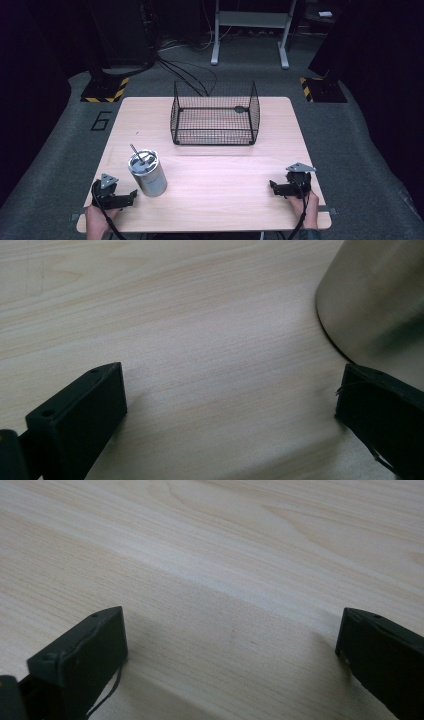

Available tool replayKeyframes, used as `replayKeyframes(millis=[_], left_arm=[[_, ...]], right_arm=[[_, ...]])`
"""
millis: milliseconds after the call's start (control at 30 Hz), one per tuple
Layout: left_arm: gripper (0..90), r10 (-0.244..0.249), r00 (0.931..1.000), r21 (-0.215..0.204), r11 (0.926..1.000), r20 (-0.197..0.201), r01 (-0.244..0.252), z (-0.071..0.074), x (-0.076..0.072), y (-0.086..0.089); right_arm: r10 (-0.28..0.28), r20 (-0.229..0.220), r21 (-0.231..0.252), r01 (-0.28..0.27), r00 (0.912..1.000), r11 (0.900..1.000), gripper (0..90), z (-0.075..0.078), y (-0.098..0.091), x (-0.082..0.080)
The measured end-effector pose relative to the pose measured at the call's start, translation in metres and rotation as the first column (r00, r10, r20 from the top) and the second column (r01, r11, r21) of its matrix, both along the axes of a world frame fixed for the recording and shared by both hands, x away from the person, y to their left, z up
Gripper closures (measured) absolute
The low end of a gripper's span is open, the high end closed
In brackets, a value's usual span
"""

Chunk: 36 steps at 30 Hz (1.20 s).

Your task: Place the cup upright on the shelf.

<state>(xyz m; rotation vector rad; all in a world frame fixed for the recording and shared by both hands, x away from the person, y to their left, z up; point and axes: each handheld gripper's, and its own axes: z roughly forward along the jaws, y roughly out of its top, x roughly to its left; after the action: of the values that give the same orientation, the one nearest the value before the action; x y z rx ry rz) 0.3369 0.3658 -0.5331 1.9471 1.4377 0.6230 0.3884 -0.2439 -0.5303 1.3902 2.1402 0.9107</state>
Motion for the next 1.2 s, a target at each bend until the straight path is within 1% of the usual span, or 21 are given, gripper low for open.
replayKeyframes(millis=[133,533,600,667,700,733,800,833,867,900,933,967,1000,1033,1067,1133,1167,1200], left_arm=[[0.0,-0.001,1.0,-0.002,1.0,0.008,0.001,0.0,0.0,0.0],[0.0,-0.012,0.9999,-0.003,0.9999,0.004,0.012,0.0,0.0,-0.001],[0.0,-0.023,0.9997,-0.001,0.9997,-0.001,0.023,0.0,-0.001,-0.001],[0.0,-0.037,0.9993,0.004,0.9993,0.007,0.037,0.0,-0.002,-0.002],[0.0,-0.056,0.9984,0.01,0.9984,0.013,0.056,0.0,-0.002,-0.003],[0.0,-0.056,0.9984,0.01,0.9984,0.013,0.056,0.0,-0.002,-0.003],[0.0,-0.074,0.9973,0.006,0.9973,0.0,0.074,0.001,-0.004,-0.003],[0.0,-0.1,0.995,0.014,0.995,0.007,0.099,0.001,-0.005,-0.004],[0.0,-0.1,0.995,0.014,0.995,0.007,0.099,0.001,-0.005,-0.004],[0.0,-0.126,0.9921,0.012,0.992,0.0,0.125,0.001,-0.006,-0.005],[0.0,-0.126,0.9921,0.012,0.992,0.0,0.125,0.001,-0.006,-0.005],[0.0,-0.139,0.9903,0.011,0.9902,-0.001,0.139,0.002,-0.007,-0.005],[0.0,-0.146,0.9892,0.009,0.9892,0.002,0.146,0.002,-0.008,-0.006],[0.0,-0.157,0.9874,-0.009,0.9876,0.022,0.157,0.002,-0.01,-0.007],[0.0,-0.157,0.9874,-0.009,0.9876,0.022,0.157,0.002,-0.01,-0.007],[0.0,-0.175,0.9842,-0.01,0.9845,0.028,0.175,0.007,-0.012,-0.008],[0.0,-0.174,0.9838,-0.019,0.9845,0.045,0.175,0.009,-0.014,-0.008],[0.0,-0.179,0.9823,-0.034,0.9829,0.055,0.181,0.012,-0.016,-0.008]], right_arm=[[0.0,0.0,0.0,0.0,1.0,1.0,0.0,0.0,0.0,0.0],[0.0,0.0,0.0,0.0,1.0,1.0,0.0,0.0,0.0,0.0],[-0.001,-0.001,0.001,0.001,1.0,1.0,0.0,0.0,0.0,0.0],[0.0,0.0,0.0,0.0,1.0,1.0,0.0,0.0,0.0,0.0],[-0.001,0.0,0.001,0.001,1.0,1.0,0.0,0.0,0.0,0.0],[-0.001,0.0,0.001,0.001,1.0,1.0,0.0,0.0,0.0,0.0],[0.003,0.002,-0.003,-0.003,1.0,1.0,0.0,0.0,0.0,0.0],[0.002,0.002,-0.003,-0.002,1.0,1.0,0.0,0.0,0.0,0.0],[0.002,0.002,-0.003,-0.002,1.0,1.0,0.0,0.0,0.0,0.0],[0.003,0.003,-0.003,-0.003,1.0,1.0,0.0,0.0,0.0,0.001],[0.003,0.002,-0.004,-0.003,1.0,1.0,0.0,0.0,0.0,0.001],[0.003,0.003,-0.004,-0.003,1.0,1.0,0.0,0.0,0.0,0.001],[0.003,0.003,-0.004,-0.003,1.0,1.0,0.0,0.0,0.0,0.001],[0.002,0.002,-0.004,-0.002,1.0,1.0,0.0,0.0,0.0,0.001],[0.003,0.003,-0.004,-0.003,1.0,1.0,0.0,0.0,0.0,0.001],[0.001,-0.004,-0.005,-0.001,1.0,1.0,0.0,0.0,0.0,0.001],[0.0,-0.003,-0.005,0.0,1.0,1.0,0.0,0.0,0.0,0.001],[0.0,-0.003,-0.005,0.0,1.0,1.0,0.0,0.0,0.0,0.001]])
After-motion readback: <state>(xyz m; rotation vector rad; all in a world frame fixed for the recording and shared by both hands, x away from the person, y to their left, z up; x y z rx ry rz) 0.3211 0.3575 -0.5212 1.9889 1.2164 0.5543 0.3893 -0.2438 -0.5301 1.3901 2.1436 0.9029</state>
